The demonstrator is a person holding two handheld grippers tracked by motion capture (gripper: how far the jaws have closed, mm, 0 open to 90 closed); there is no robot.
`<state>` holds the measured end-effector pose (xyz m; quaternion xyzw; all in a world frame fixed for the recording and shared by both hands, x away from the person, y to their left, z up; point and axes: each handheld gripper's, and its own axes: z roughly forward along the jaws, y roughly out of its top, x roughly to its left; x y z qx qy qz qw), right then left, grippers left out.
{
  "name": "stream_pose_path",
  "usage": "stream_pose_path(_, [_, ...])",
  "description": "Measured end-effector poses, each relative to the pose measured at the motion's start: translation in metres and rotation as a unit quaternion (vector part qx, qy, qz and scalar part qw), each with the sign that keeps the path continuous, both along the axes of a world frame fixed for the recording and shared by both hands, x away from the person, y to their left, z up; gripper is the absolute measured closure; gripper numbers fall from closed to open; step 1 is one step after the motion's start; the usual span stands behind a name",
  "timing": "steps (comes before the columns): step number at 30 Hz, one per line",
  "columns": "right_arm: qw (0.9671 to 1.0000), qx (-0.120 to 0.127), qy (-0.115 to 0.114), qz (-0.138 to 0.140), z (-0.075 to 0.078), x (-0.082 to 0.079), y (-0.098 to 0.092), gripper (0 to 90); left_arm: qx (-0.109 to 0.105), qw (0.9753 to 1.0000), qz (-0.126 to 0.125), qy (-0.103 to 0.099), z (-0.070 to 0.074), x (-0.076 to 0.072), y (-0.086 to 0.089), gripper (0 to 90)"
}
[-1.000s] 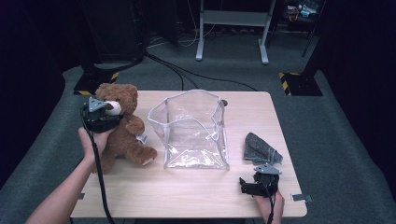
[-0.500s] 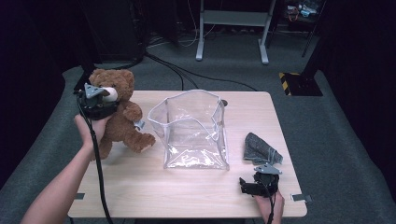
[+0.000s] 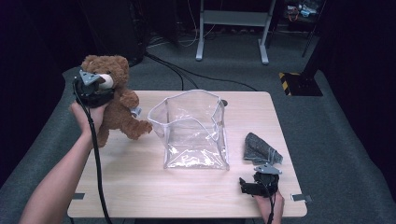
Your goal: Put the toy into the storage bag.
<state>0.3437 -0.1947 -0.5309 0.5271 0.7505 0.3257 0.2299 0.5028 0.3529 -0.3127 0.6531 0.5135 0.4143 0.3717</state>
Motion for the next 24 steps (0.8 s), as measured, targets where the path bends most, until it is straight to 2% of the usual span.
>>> stream_pose_path(2, [0.9999, 0.006, 0.003, -0.008, 0.000, -0.001, 0.002, 3.3, 0.000, 1.0000, 0.005, -0.005, 0.002, 0.002, -0.001, 50.3])
stream_pose_path(4, [1.0000, 0.000, -0.001, 0.000, 0.000, 0.000, 0.000, 3.3, -0.002, 0.9999, 0.009, -0.006, 0.004, 0.004, -0.001, 50.3])
stream_pose_path(9, [1.0000, 0.002, 0.000, -0.003, 0.000, 0.000, 0.000, 3.3, 0.006, 0.9998, 0.014, -0.012, 0.009, 0.008, -0.004, 50.3])
stream_pose_path(13, [1.0000, 0.002, 0.001, -0.002, 0.000, 0.000, 0.000, 3.3, -0.001, 0.9996, 0.020, -0.018, 0.015, 0.012, -0.006, 50.2])
stream_pose_path(16, [1.0000, 0.002, 0.001, -0.002, 0.000, 0.000, 0.000, 3.4, 0.004, 0.9996, 0.021, -0.019, 0.021, 0.014, -0.006, 50.2])
stream_pose_path(24, [1.0000, 0.002, 0.001, -0.002, 0.000, 0.000, 0.000, 3.3, 0.004, 0.9983, 0.036, -0.045, 0.041, 0.017, -0.008, 50.1])
